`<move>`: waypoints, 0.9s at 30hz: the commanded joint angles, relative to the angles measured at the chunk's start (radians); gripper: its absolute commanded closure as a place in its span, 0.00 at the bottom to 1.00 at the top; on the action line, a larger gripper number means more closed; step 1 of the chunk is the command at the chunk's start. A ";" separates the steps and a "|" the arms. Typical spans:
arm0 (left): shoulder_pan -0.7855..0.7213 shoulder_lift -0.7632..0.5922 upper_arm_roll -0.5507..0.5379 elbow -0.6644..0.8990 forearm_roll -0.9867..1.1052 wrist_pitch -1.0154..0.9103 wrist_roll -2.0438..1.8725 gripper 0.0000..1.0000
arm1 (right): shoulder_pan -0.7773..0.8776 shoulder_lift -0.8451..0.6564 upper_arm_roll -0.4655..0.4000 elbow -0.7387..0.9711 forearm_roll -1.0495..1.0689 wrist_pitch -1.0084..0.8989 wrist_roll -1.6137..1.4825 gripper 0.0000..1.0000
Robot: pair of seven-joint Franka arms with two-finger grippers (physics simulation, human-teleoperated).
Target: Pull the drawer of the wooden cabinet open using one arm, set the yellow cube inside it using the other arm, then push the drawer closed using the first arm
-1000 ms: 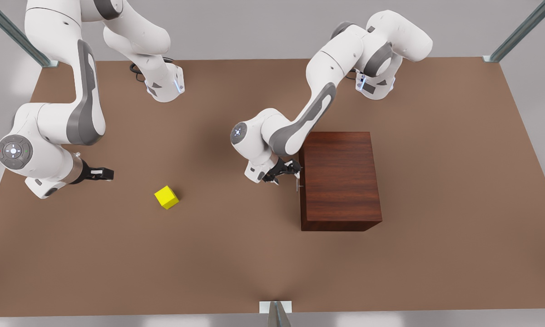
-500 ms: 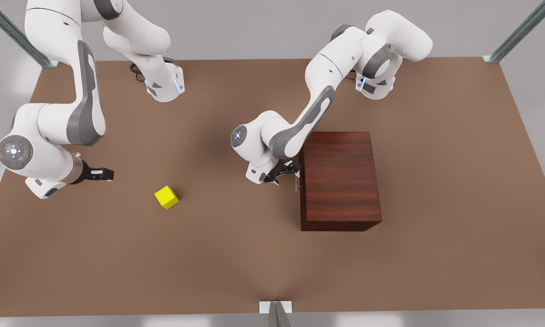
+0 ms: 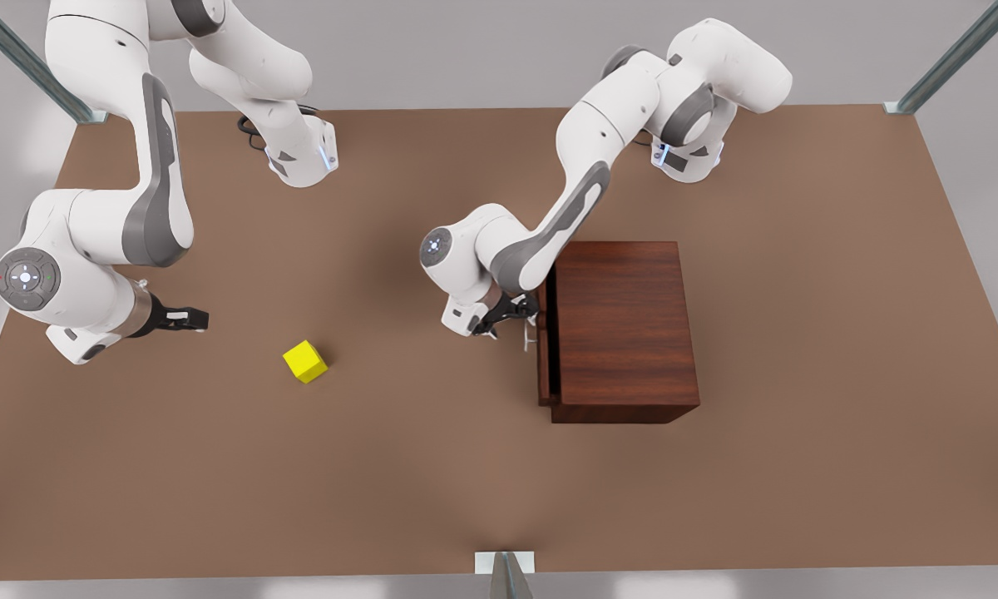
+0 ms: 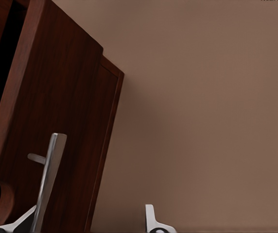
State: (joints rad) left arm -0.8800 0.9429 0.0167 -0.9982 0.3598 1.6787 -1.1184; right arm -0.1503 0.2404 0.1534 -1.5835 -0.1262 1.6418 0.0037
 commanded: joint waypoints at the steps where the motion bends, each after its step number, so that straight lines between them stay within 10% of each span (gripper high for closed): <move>1: -0.002 0.001 -0.001 0.001 -0.001 0.027 -0.061 0.00 | 0.000 -0.001 0.001 0.000 0.000 0.000 -0.001 0.00; 27: -0.023 -0.003 -0.006 0.015 0.001 -0.011 -0.054 0.00 | 0.002 0.005 0.002 0.002 0.000 0.000 -0.001 0.00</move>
State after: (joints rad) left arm -0.8976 0.9389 0.0215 -0.9797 0.3717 1.6688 -1.1647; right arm -0.1481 0.2465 0.1547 -1.5820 -0.1264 1.6418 0.0036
